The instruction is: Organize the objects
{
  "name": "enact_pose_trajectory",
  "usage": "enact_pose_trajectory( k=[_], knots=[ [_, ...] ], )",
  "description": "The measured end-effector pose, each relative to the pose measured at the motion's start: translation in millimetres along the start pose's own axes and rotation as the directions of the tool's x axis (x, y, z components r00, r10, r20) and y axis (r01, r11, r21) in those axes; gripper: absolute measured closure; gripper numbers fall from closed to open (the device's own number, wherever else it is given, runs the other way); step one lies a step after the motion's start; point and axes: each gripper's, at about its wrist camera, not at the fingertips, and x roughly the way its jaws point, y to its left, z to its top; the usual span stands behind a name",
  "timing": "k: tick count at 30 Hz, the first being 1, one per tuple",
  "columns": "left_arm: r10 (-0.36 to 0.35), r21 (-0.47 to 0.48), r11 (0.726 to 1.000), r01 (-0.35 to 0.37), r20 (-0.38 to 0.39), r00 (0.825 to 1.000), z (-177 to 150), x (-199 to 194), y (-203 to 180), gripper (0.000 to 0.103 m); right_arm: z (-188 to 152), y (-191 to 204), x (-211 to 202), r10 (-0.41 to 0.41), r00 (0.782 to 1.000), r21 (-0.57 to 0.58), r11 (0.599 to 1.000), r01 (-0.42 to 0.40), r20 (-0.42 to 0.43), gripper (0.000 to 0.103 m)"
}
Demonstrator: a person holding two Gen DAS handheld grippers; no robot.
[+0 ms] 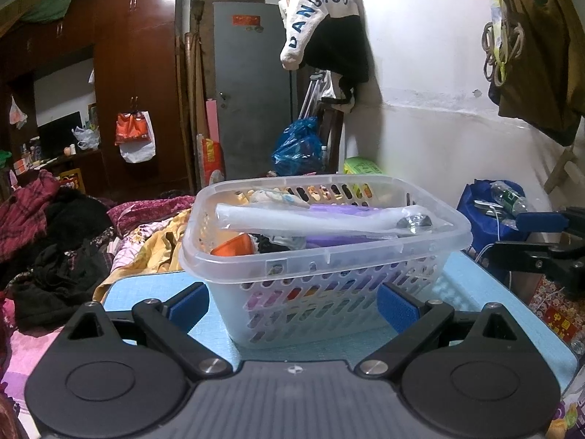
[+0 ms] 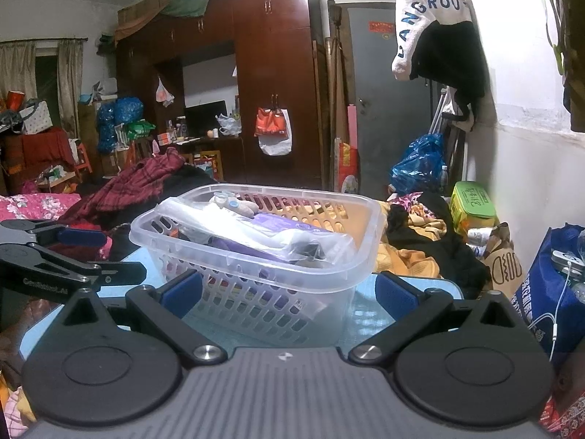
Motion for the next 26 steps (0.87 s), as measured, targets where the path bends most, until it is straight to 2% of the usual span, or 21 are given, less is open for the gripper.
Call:
enact_pose_trajectory(
  k=[16,26],
  knots=[
    [0.008,-0.023,1.0,-0.008,0.009,1.0,10.2,8.3,2.2,0.003,4.0,-2.3,3.1,0.01,1.0,0.01,1.0,-0.01,-0.003,0.0],
    [0.027,0.011,1.0,-0.027,0.048,0.998,10.5,-1.7,-5.9,0.003,4.3,2.5,3.0,0.015,1.0,-0.01,1.0,-0.015,0.0,0.0]
  ],
)
